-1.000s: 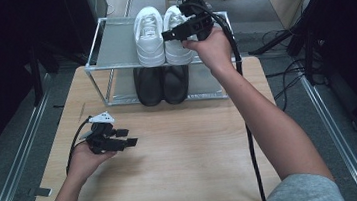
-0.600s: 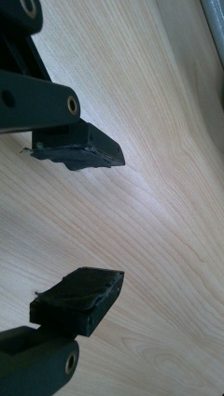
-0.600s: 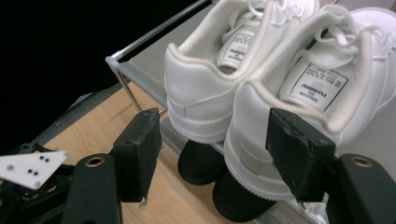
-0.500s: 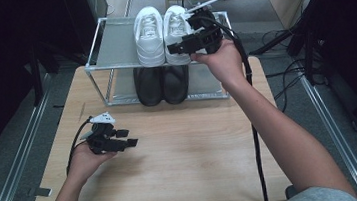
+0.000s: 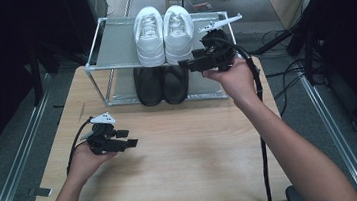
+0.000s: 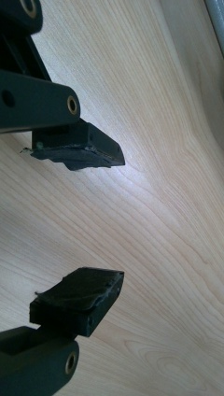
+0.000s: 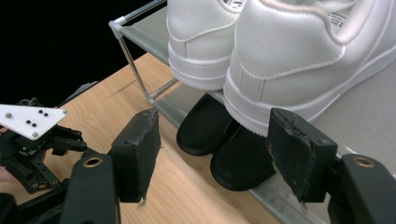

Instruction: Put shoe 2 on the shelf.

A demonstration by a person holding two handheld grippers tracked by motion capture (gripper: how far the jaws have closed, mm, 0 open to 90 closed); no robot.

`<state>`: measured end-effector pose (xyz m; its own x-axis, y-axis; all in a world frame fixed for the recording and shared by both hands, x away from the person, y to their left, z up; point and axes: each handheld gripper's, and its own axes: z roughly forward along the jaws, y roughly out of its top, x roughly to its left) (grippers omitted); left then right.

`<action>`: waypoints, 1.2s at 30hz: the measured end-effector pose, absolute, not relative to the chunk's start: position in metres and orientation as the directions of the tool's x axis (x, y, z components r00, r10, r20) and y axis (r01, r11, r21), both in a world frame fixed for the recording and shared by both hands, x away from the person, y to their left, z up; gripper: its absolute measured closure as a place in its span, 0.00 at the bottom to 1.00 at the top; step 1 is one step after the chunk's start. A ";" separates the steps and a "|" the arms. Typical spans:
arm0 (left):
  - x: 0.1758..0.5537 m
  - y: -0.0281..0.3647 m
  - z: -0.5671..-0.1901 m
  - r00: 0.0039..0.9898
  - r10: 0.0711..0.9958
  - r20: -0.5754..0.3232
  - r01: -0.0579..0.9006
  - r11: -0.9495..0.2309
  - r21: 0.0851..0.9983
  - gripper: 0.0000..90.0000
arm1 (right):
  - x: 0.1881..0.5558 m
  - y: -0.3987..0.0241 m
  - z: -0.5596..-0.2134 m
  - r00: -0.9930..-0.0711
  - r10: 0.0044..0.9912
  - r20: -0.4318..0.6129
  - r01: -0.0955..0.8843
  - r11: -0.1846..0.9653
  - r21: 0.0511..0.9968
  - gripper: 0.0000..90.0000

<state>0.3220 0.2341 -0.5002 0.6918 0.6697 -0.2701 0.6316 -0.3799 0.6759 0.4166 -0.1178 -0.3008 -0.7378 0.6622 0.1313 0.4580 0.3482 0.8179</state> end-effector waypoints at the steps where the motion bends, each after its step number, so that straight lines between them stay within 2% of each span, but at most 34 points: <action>1: 0.322 0.234 -0.500 0.692 0.668 -0.272 0.632 -0.380 0.676 0.43 | 0.416 -0.120 -0.303 -0.738 0.661 0.136 0.459 0.344 0.819 0.39; 36: 0.323 0.231 -0.504 0.692 0.672 -0.263 0.637 -0.399 0.659 0.43 | 0.382 -0.159 -0.400 -0.729 0.659 0.185 0.498 0.325 0.804 0.39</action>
